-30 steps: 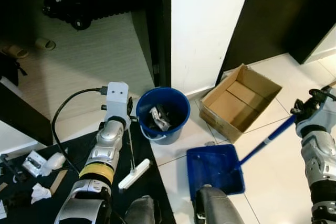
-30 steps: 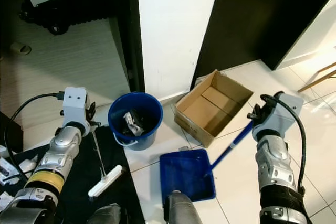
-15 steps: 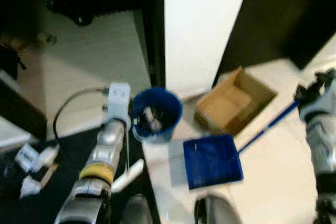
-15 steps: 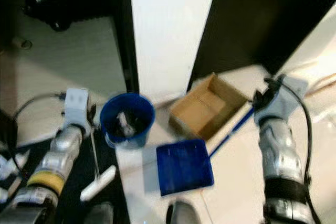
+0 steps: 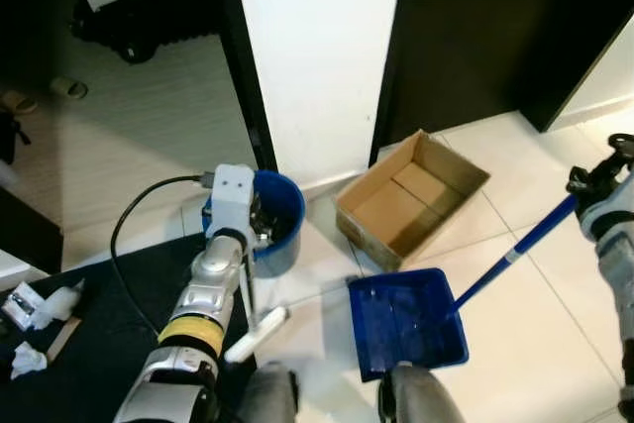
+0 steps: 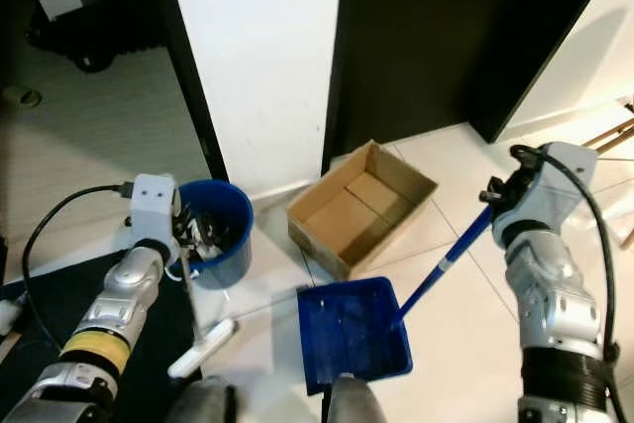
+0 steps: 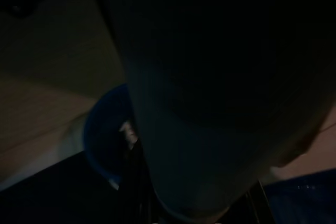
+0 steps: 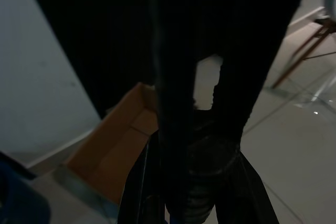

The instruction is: Sweep floor

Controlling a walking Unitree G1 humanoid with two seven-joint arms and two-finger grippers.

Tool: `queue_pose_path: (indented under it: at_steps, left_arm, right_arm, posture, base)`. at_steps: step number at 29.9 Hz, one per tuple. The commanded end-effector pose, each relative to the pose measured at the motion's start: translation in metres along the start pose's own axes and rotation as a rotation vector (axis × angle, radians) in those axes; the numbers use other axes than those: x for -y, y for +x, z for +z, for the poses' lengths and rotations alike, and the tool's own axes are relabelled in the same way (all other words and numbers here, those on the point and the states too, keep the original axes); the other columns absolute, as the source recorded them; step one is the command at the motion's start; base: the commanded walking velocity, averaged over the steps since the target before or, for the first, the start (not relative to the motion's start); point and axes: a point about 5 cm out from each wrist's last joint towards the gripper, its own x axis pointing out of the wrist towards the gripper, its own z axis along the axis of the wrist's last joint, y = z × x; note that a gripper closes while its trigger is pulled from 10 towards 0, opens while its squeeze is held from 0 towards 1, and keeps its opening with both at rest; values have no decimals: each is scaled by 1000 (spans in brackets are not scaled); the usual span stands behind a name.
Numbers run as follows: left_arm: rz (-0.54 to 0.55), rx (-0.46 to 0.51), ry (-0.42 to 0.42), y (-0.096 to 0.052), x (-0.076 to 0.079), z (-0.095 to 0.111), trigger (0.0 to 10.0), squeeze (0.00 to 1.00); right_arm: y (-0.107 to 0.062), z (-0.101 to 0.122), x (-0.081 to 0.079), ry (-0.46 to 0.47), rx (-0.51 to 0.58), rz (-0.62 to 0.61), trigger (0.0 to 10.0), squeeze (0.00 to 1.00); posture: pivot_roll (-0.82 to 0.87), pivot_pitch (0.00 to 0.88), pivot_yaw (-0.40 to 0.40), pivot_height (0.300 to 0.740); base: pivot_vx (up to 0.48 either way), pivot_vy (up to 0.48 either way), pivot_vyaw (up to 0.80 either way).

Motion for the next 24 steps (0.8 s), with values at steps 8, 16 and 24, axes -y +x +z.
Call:
queue_pose_path:
  at_steps: [8, 16, 24]
  left_arm:
    - [41, -9, -14, -3, -9, -3, 10000, 0]
    - [73, -11, -5, -1, -15, 0, 10000, 0]
    - [92, 23, 48, 4, -21, 10, 10000, 0]
  right_arm:
    - [-4, 17, 17, -13, 26, -39, 10000, 0]
    - [6, 28, 35, -81, 82, -88, 10000, 0]
    - [19, 12, 51, -169, 115, -149, 10000, 0]
  posture:
    - [-65, 84, -10, 740]
    - [-59, 97, -4, 740]
    - [-28, 135, 17, 740]
  base:
    - [0, -120, 0]
    - [0, 0, 0]
    - [0, 0, 0]
